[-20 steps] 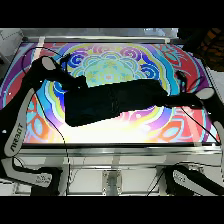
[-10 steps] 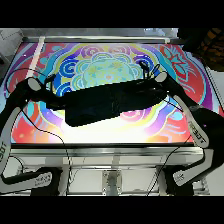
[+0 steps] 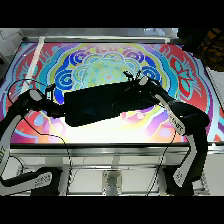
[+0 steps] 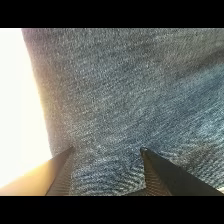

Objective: Fold the clothes and pants, and hang the long-sleeved shirts on hangers.

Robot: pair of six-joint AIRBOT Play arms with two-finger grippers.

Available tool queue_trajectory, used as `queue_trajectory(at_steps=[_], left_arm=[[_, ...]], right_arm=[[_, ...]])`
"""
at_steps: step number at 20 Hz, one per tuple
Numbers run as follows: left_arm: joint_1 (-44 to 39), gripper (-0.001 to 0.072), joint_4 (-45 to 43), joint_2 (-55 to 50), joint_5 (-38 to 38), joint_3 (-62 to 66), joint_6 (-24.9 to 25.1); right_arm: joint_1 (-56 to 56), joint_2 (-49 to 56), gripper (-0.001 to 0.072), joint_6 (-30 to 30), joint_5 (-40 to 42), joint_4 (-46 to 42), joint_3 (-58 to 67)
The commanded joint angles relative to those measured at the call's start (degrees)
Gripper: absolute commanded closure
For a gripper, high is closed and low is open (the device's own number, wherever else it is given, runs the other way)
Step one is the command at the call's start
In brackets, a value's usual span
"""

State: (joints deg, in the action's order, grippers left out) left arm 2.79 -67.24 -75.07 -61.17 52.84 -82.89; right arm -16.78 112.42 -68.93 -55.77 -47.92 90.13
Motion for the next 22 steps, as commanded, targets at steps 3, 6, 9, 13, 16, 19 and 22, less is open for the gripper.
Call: queue_trajectory(at_steps=[3, 6, 9, 13, 16, 19, 22], left_arm=[[0.17, 0.0217, -0.92, 0.07, -0.52, -0.37, 0.26], [0.17, 0.0218, -0.90, 0.07, -0.52, -0.37, 0.26], [0.17, 0.0217, -0.90, 0.07, -0.52, -0.37, 0.26], [0.17, 0.0217, -0.92, 0.07, -0.55, -0.37, 0.26], [0.17, 0.0217, -0.92, 0.07, -0.55, -0.37, 0.26], [0.17, 0.0218, -0.92, 0.07, -0.55, -0.37, 0.26], [0.17, 0.0217, -1.22, 0.07, -0.50, -0.37, 0.26]], right_arm=[[-1.09, 1.53, 0.0288, 2.08, -4.83, 1.09, 2.69], [-1.18, 1.57, 0.0289, 2.03, -6.27, 1.40, 3.85], [-1.84, 1.55, 0.0289, 2.05, -9.25, 1.62, 4.04], [-4.02, 1.55, 0.0289, 2.08, -9.81, 1.46, 4.07], [-6.69, 1.55, 0.0528, 2.19, -8.66, -0.63, 4.07], [-7.28, 1.55, 0.0692, 1.92, -6.97, -1.46, 4.42], [-7.17, 1.55, 0.0693, -1.14, -6.95, -9.57, 9.09]])
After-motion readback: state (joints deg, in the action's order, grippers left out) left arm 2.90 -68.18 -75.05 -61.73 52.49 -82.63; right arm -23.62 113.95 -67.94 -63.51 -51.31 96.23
